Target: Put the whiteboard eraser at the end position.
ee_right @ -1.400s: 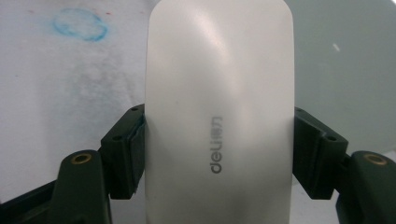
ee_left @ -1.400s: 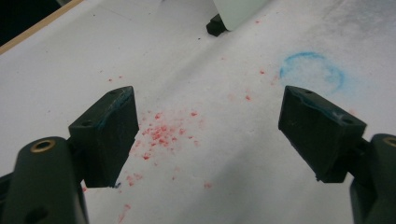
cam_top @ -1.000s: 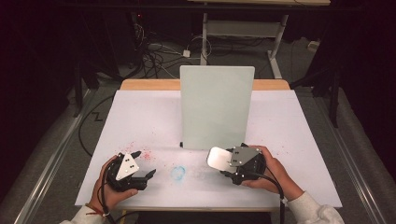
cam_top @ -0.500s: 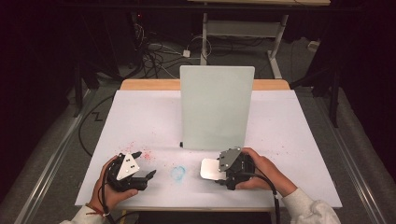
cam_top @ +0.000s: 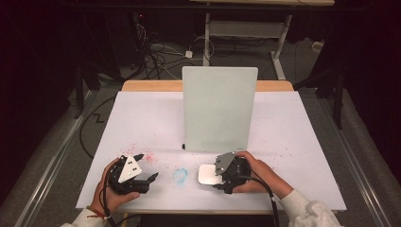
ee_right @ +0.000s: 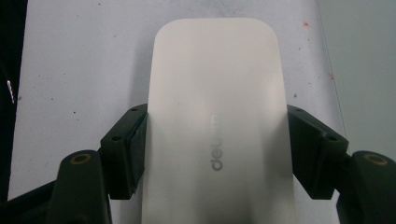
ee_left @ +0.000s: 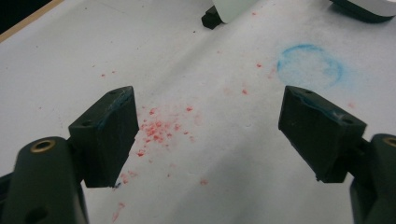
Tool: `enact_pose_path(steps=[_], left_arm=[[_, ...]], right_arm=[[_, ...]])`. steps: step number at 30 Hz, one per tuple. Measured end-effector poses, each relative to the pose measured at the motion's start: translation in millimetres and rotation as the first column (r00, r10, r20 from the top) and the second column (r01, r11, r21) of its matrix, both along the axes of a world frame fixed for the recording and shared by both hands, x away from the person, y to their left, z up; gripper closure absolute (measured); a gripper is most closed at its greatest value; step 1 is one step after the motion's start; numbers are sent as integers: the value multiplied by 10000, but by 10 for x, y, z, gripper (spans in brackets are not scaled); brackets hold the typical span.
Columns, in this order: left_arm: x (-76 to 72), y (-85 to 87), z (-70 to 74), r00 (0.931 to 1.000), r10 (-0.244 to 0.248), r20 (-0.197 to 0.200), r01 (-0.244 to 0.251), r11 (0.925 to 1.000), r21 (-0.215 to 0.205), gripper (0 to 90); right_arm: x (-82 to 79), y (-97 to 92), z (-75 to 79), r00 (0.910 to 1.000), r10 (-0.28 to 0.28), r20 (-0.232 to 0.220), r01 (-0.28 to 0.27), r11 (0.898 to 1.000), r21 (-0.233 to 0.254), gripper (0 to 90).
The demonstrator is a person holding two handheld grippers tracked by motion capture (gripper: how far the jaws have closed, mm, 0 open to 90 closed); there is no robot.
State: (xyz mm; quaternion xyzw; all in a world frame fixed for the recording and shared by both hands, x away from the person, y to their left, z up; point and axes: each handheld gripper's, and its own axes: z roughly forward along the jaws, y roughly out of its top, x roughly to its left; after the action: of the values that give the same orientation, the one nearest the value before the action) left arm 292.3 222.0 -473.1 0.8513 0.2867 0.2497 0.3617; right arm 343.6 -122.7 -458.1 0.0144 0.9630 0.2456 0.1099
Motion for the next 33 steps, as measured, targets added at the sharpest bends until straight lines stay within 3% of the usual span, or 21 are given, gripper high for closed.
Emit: enact_pose_path(steps=[6, 11, 20, 30, 33], left_arm=[[-3, 1, 2, 10000, -12, 1, 12, 10000, -16, 191], [-4, 0, 2, 10000, -17, 3, 17, 10000, -7, 191], [-8, 0, 2, 10000, 4, -2, -4, 10000, -6, 191], [-8, 5, -1, 10000, 9, -17, -9, 10000, -37, 191], [-7, 6, -1, 10000, 15, -18, -15, 10000, -47, 191]], right_arm=[[8, -28, 20, 10000, -85, 13, 85, 9997, 208, 302], [6, -82, 87, 9995, -314, -15, 314, 9951, 939, 302], [-17, -171, 184, 9972, -618, 418, 548, 9871, 1505, 312], [8, -313, 317, 9830, -1537, 1002, 1274, 9648, 2300, 314], [1, -346, 348, 9740, -1864, 1292, 1505, 9574, 2466, 301]])
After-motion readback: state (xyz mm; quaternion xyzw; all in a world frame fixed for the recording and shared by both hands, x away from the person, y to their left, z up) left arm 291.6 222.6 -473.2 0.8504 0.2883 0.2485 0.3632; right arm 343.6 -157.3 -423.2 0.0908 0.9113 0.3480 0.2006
